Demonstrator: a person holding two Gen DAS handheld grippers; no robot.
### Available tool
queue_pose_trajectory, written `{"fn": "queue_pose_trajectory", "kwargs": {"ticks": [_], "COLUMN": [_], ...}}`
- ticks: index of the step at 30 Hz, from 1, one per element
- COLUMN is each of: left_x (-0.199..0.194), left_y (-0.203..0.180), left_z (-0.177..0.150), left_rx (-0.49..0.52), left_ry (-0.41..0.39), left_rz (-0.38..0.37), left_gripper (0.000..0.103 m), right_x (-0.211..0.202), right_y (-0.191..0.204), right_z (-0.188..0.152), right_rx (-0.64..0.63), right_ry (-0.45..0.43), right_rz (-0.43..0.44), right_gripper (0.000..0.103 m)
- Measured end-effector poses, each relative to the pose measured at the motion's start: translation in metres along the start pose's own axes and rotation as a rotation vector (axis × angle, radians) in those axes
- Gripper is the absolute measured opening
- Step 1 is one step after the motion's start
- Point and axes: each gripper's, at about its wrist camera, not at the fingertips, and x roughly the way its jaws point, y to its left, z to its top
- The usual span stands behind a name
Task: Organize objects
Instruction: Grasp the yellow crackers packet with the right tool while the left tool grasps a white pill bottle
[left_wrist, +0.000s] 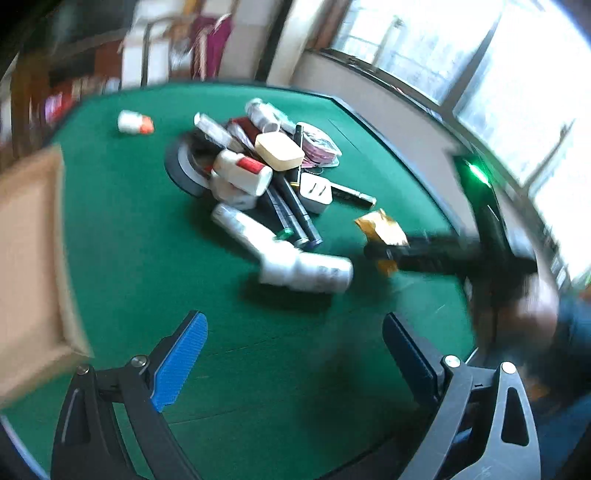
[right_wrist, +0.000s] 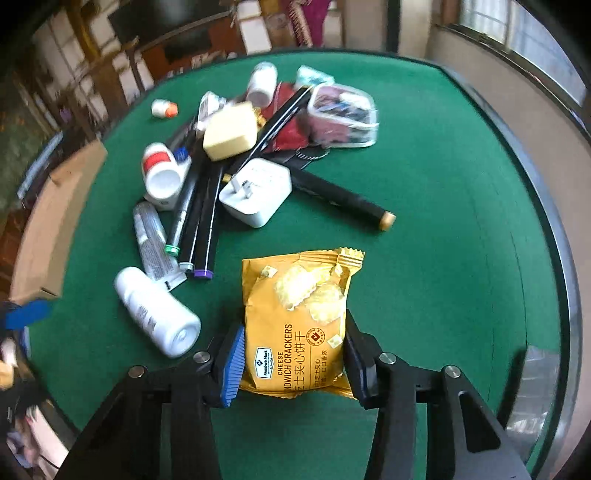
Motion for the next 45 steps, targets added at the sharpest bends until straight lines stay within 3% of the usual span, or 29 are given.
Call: {"fn": "queue_pose_trajectory", "kwargs": {"ticks": [4, 6, 7, 12, 14, 15, 17, 20, 25, 28, 30, 31, 34, 36, 37, 38, 40, 45], "left_x": [0.035, 0.049, 0.053, 0.081, 0.093, 0.098, 0.096, 0.087, 0.069, 0.062, 0.065, 0.067, 0.064, 0.063, 0.059, 0.059, 0.048, 0.050], "left_y": [0.007, 0.002, -0.001, -0.020, -0.023, -0.023, -0.027, -0.025, -0.033, -0.048, -0.064, -0.071, -0.072, -0.069, -0.063, -0.061, -0.051, -0.050], "left_z": [0.018, 0.026, 0.029, 0.042, 0.042, 0.041, 0.040, 0.032, 0.006, -0.014, -0.025, -0.028, -0.031, -0.032, -0.031, -0.029, -0.032, -0.028], "left_rx": [-0.239, -0.309, -0.322, -0.372, -0.384, -0.384, -0.341, -0.327, -0.208, -0.059, 0.049, 0.084, 0.095, 0.087, 0.074, 0.057, 0.015, -0.010], "left_ry": [0.111, 0.150, 0.153, 0.177, 0.223, 0.238, 0.220, 0.240, 0.249, 0.200, 0.201, 0.210, 0.202, 0.189, 0.183, 0.184, 0.177, 0.171], "left_rz": [-0.056, -0.007, 0.005, 0.112, 0.158, 0.177, 0.226, 0.223, 0.236, 0.301, 0.365, 0.383, 0.370, 0.372, 0.379, 0.368, 0.319, 0.290], "left_gripper": [0.094, 0.092, 0.088, 0.087, 0.078, 0.072, 0.049, 0.041, 0.040, 0.040, 0.047, 0.059, 0.059, 0.049, 0.036, 0.033, 0.033, 0.033], "right_x": [-0.018, -0.025, -0.028, -0.041, -0.046, -0.047, -0.051, -0.054, -0.049, -0.042, -0.037, -0.036, -0.032, -0.030, -0.028, -0.026, -0.024, -0.022], "right_y": [-0.011, -0.015, -0.015, -0.028, -0.032, -0.034, -0.037, -0.041, -0.031, -0.019, -0.009, -0.005, 0.005, 0.009, 0.010, 0.011, 0.014, 0.024], "right_z": [-0.010, -0.012, -0.014, -0.019, -0.024, -0.026, -0.028, -0.030, -0.030, -0.031, -0.030, -0.030, -0.027, -0.027, -0.028, -0.028, -0.029, -0.031], "right_rx": [0.027, 0.025, 0.026, 0.016, 0.011, 0.008, 0.004, 0.004, -0.023, -0.060, -0.073, -0.078, -0.088, -0.087, -0.084, -0.082, -0.080, -0.095], "right_ry": [-0.044, -0.054, -0.064, -0.076, -0.077, -0.077, -0.084, -0.089, -0.077, -0.064, -0.057, -0.057, -0.058, -0.059, -0.051, -0.044, -0.038, -0.035], "right_rz": [0.005, 0.004, 0.010, 0.023, 0.035, 0.041, 0.055, 0.079, 0.114, 0.118, 0.131, 0.127, 0.138, 0.138, 0.145, 0.151, 0.157, 0.173], "right_gripper": [0.050, 0.050, 0.050, 0.051, 0.051, 0.052, 0.052, 0.052, 0.052, 0.051, 0.051, 0.051, 0.051, 0.051, 0.051, 0.051, 0.051, 0.051]}}
